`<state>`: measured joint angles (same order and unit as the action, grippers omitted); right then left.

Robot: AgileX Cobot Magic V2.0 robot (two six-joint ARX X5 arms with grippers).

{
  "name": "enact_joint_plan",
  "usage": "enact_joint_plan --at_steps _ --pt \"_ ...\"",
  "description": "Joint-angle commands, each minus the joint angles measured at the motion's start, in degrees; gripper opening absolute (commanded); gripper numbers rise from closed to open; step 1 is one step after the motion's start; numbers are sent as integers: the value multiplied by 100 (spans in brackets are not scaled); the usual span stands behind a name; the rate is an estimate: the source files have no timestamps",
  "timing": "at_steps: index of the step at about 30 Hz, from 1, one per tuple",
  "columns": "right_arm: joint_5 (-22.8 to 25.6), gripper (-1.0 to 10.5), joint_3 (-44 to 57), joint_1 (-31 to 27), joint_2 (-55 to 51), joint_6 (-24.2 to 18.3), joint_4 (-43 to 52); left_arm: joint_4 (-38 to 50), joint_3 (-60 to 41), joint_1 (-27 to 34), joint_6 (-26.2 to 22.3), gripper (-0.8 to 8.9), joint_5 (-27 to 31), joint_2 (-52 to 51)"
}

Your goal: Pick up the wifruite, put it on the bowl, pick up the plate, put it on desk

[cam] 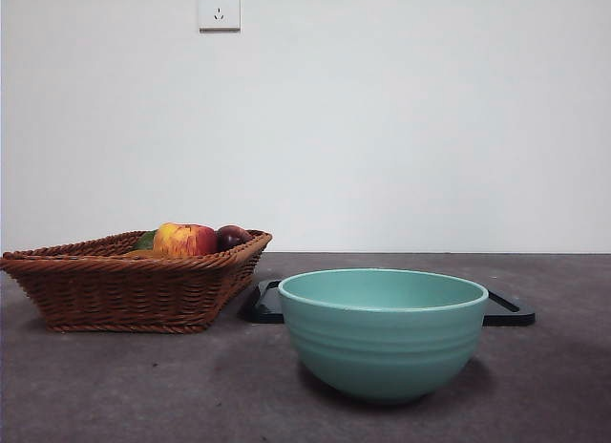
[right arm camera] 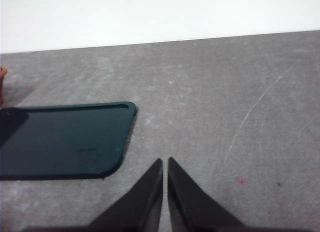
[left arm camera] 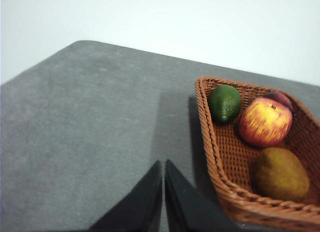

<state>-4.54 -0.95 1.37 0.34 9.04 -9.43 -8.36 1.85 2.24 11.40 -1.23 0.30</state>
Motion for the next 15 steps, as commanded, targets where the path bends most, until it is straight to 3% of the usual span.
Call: enact_joint_plan --at_steps 1,7,15 --pt "-175 7 20 -9 -13 302 48 33 -59 15 656 8 17 -13" --pt "-212 7 -136 -9 -13 562 35 20 87 15 1073 10 -28 -11" --pt "-210 7 -826 -4 -7 601 -46 -592 852 15 1097 10 -245 55"
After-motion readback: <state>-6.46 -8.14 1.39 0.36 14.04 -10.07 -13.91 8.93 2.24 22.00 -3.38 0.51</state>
